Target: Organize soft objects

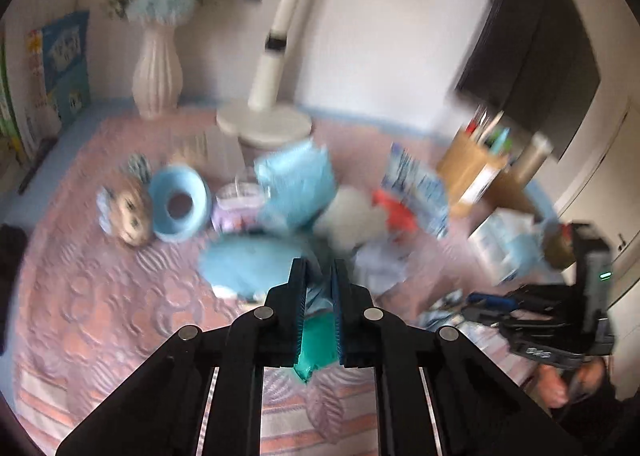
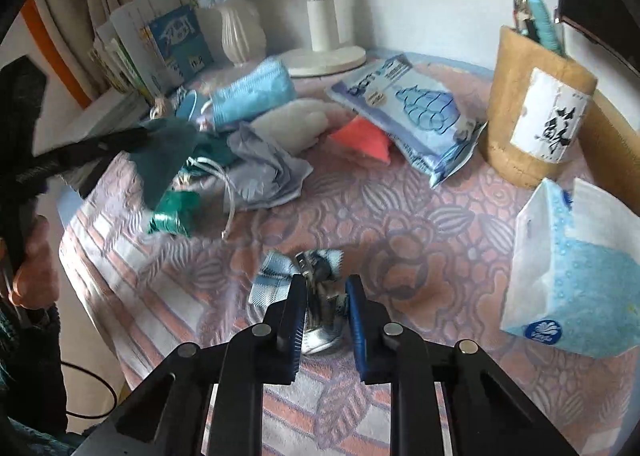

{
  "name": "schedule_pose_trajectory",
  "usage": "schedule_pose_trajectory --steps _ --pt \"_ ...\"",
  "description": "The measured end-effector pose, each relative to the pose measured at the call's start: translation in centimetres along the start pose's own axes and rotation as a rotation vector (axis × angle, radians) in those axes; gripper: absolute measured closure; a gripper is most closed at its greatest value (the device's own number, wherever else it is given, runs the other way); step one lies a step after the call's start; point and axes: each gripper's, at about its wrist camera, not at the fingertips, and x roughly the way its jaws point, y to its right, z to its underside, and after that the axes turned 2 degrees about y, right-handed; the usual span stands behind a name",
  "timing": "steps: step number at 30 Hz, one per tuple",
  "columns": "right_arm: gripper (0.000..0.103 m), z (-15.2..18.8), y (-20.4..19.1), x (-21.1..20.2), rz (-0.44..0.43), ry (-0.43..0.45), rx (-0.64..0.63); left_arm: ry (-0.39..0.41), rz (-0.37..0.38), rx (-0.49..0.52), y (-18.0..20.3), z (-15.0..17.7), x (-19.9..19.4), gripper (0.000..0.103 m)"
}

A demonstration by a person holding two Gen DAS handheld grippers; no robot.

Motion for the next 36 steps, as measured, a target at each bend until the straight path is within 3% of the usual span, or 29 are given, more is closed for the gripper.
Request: schedule_pose_trajectory --steps 6,8,9,10,11,12,13,14,16,18,21,22,23,24,26,30,33,36 --pt "0.083 0.0 0.7 -0.1 -0.033 -0.018 0.028 0.133 0.018 0.028 0.6 -2.4 -5.4 0.094" --pt "0.083 0.3 0.7 0.6 -0.045 -0.035 0.035 0.124 0.002 0.036 0.4 -2.9 -5.4 0.092" --pt "0.083 0.4 0.7 0.7 -0.044 -0.043 0.033 0.106 -0.002 0.037 0.4 -2.8 -5.1 0.079" --pt "0.081 0.5 0.7 0.9 -0.044 -0.047 0.032 0.072 -0.016 0.034 0.2 -2.6 -4.5 0.051" --pt "0.079 0.6 0.6 1.0 -0.049 -0.052 0.03 0.046 -0.034 0.029 0.0 -2.2 -4.0 0.032" --pt "0.077 0.6 0.6 1.1 -0.058 -0.059 0.029 0.009 -0.057 0.016 -0.1 -1.4 -3.2 0.002" --pt "0.069 0.6 0.6 1.2 -0.063 -0.062 0.032 -0.006 -0.064 0.005 -0.2 -0.8 -2.6 0.001" --pt "0.056 0.6 0.5 1.3 -0.066 -0.06 0.034 -0.011 -0.06 -0.004 -0.1 -0.1 -2.3 0.001" --pt "0.041 0.5 0.5 1.2 -0.064 -0.048 0.037 -0.035 -0.03 -0.009 0.5 1.2 -1.0 0.001" --pt "0.041 0.5 0.4 1.2 -0.063 -0.046 0.033 -0.083 -0.028 -0.02 1.1 1.9 0.8 0.001" --pt "0.041 0.6 0.4 1.3 -0.056 -0.053 0.034 -0.156 -0.143 0.016 2.2 2.6 4.1 0.005" --pt "0.041 0.6 0.5 1.4 -0.057 -0.057 0.04 -0.167 -0.178 0.031 2.2 2.7 4.8 0.033" --pt "0.041 0.7 0.7 1.5 -0.058 -0.061 0.046 -0.18 -0.211 0.046 2.3 2.8 5.5 0.052" --pt "0.041 0.7 0.8 1.6 -0.059 -0.064 0.052 -0.198 -0.225 0.055 2.1 2.9 6.1 0.056" --pt "0.041 0.8 1.0 1.7 -0.062 -0.069 0.059 -0.187 -0.174 0.01 1.1 2.8 5.7 0.058" --pt "0.041 0.7 0.9 1.4 -0.061 -0.054 0.038 -0.108 -0.162 -0.017 -0.5 2.8 2.7 0.059" --pt "0.04 0.5 0.7 1.4 -0.068 -0.062 0.013 -0.054 -0.036 -0.044 -1.4 2.6 -0.5 0.059" --pt "0.04 0.6 0.5 1.9 -0.072 -0.088 -0.013 -0.007 -0.017 -0.047 -2.0 2.1 -2.8 0.059"
